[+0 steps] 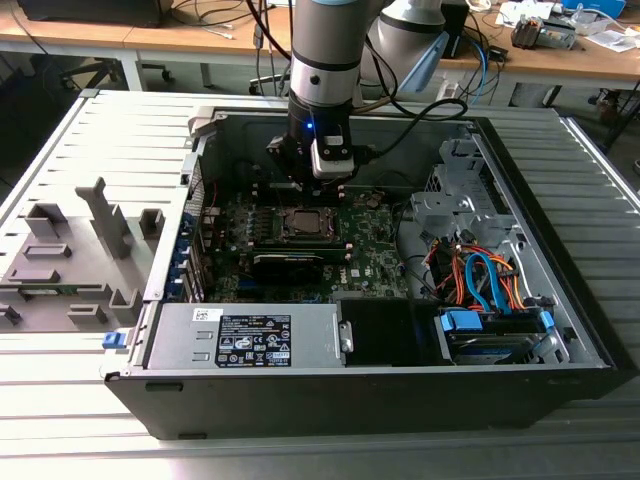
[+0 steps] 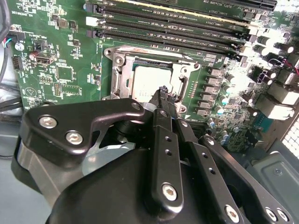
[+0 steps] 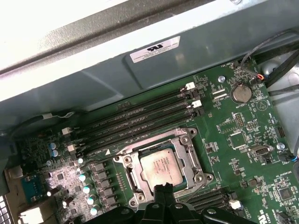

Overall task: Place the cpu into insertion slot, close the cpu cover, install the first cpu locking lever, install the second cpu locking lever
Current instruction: 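Install the first cpu locking lever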

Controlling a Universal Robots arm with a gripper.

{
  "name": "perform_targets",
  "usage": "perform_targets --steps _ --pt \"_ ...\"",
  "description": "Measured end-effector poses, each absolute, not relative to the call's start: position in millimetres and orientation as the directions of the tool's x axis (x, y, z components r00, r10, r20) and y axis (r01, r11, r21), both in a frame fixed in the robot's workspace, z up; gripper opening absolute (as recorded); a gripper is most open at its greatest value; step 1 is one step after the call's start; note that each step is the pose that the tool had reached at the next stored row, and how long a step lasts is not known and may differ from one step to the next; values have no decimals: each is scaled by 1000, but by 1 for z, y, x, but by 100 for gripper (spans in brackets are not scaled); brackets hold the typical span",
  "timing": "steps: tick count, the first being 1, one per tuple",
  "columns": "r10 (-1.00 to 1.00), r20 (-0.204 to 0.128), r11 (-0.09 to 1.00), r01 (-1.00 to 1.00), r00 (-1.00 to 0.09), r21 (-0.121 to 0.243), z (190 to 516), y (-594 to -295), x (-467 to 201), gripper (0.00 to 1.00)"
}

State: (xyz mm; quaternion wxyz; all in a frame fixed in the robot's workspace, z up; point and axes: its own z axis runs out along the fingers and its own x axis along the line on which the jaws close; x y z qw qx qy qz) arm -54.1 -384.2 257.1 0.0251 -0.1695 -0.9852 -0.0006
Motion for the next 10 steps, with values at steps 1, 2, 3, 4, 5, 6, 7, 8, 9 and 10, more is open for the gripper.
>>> perform_targets --steps 1,2,3,4,5,6,7,8,9,10 --pt "333 50 943 333 -941 -7 257 -384 -54 11" --pt "333 50 943 333 -942 -7 257 -384 -54 11" --pt "332 50 943 332 -942 -7 257 -384 -54 11" --pt "331 50 944 331 -942 -7 257 -384 -54 11" --pt "330 50 944 330 -943 -7 257 -384 -54 11" --pt "329 50 944 329 -943 -7 257 -384 -54 11" --pt "328 50 945 328 -944 -7 257 -384 -54 11" --pt "326 50 945 326 -944 -7 257 -384 -54 11" --pt "326 50 945 326 -944 -7 257 -384 -54 11" --pt "325 50 946 325 -944 -7 257 -384 -54 11"
